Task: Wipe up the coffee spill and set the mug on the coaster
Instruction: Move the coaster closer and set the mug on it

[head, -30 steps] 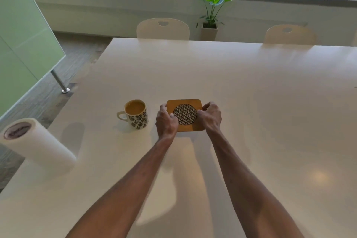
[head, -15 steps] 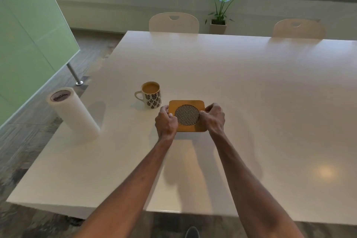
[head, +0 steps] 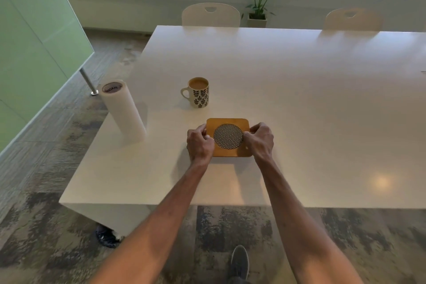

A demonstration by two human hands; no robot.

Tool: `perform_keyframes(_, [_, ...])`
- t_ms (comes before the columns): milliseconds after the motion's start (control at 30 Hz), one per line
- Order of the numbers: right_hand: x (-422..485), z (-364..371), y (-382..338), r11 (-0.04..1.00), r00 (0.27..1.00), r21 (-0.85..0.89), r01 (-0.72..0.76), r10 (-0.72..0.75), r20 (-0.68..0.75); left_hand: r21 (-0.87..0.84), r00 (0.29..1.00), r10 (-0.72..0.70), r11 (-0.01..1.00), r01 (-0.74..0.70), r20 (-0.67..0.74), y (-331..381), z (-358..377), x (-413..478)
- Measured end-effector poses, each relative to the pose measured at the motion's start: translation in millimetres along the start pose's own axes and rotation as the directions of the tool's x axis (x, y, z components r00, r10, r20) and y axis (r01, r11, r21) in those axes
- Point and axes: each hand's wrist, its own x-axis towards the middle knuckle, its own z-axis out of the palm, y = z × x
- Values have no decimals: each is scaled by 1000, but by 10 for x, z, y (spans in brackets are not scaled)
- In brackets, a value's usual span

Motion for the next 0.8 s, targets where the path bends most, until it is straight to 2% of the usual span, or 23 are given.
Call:
perform_keyframes(200, [-180, -31, 65, 998, 1000, -63, 5, -5, -7, 102, 999, 35, 994, -39, 40, -72, -85, -141])
perform_keyframes(533, [-134, -47, 112, 991, 1000, -136, 13, -14, -10, 161, 993, 14, 986, -32, 114, -62, -8, -126])
perform_keyframes(800, [-74, -10, 106, 985, 999, -168, 48, -48, 6, 155, 994, 12, 988, -29, 108, -64, 43, -103])
